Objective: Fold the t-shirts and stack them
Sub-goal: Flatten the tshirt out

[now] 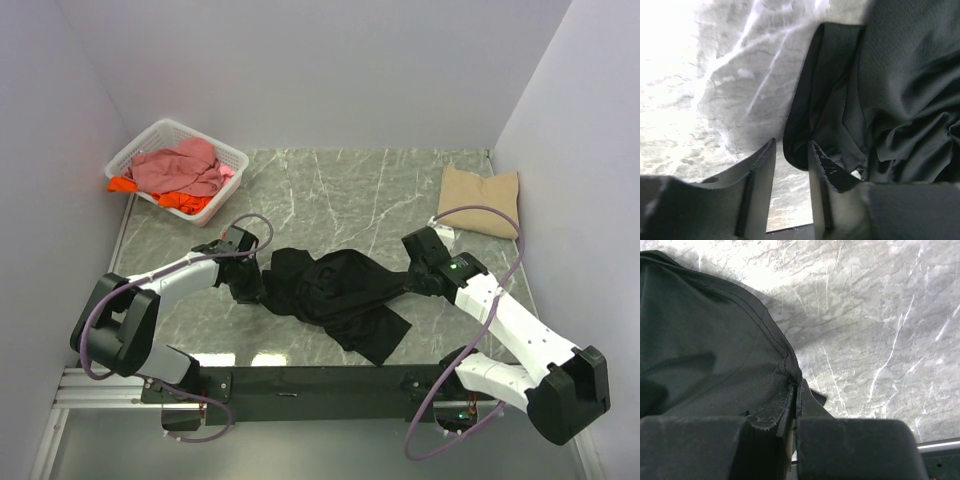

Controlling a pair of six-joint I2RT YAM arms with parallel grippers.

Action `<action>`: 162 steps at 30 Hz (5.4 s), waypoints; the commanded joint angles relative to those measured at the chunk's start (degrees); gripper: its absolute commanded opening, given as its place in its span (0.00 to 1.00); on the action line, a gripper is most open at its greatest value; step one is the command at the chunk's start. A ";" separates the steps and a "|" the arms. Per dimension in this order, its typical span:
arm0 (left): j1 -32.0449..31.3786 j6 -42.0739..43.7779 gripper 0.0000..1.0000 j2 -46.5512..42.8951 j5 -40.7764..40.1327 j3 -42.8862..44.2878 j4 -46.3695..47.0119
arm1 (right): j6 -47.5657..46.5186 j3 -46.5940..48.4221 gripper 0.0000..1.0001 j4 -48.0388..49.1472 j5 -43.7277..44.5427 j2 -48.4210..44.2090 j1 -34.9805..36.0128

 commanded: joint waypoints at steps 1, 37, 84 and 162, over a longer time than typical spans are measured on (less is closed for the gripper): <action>-0.76 -0.82 0.34 -1.24 2.13 -1.08 1.13 | -0.12 2.05 0.00 1.57 0.83 0.55 -0.70; 25.17 7.96 0.00 -11.35 1.43 66.05 -25.41 | -16.81 52.83 0.00 -10.29 -3.75 3.71 -12.13; 17.26 11.40 0.01 -23.13 6.87 87.41 -36.74 | -7.06 79.81 0.00 -32.70 -28.97 -5.43 -14.85; 10.50 21.84 0.01 -0.57 12.34 54.28 -3.88 | -18.22 34.85 0.00 10.51 -17.19 1.74 -25.13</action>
